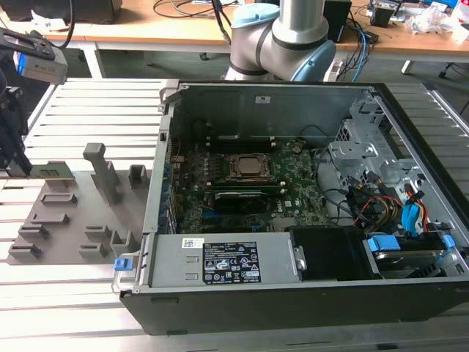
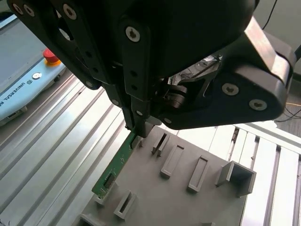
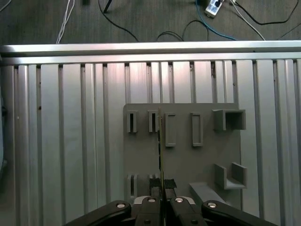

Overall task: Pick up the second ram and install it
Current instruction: 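Pick up the second ram and move it above second insertion slot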

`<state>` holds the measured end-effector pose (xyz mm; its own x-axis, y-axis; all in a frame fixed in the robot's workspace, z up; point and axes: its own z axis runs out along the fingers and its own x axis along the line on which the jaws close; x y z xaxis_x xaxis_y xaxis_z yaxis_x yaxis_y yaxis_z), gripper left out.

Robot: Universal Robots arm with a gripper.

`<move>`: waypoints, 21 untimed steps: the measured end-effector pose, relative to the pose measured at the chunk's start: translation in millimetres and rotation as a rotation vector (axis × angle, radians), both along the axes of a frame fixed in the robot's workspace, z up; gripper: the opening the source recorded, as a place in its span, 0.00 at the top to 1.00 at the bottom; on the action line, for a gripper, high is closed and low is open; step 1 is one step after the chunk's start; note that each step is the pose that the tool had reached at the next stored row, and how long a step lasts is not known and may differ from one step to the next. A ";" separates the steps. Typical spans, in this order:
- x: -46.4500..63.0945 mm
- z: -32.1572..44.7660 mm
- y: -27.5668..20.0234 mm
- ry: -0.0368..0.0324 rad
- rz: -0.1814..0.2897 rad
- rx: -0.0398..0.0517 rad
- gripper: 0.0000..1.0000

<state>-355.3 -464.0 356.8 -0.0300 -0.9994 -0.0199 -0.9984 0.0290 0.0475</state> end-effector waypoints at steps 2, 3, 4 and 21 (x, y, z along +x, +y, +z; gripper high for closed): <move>0.0 3.1 0.0 0.0000 0.000 0.0000 0.86; 0.0 6.0 0.0 0.0000 0.000 0.0000 0.86; 0.0 8.4 0.0 0.0000 0.000 0.0000 0.86; 0.0 43.8 0.0 -0.0001 0.000 0.0001 0.86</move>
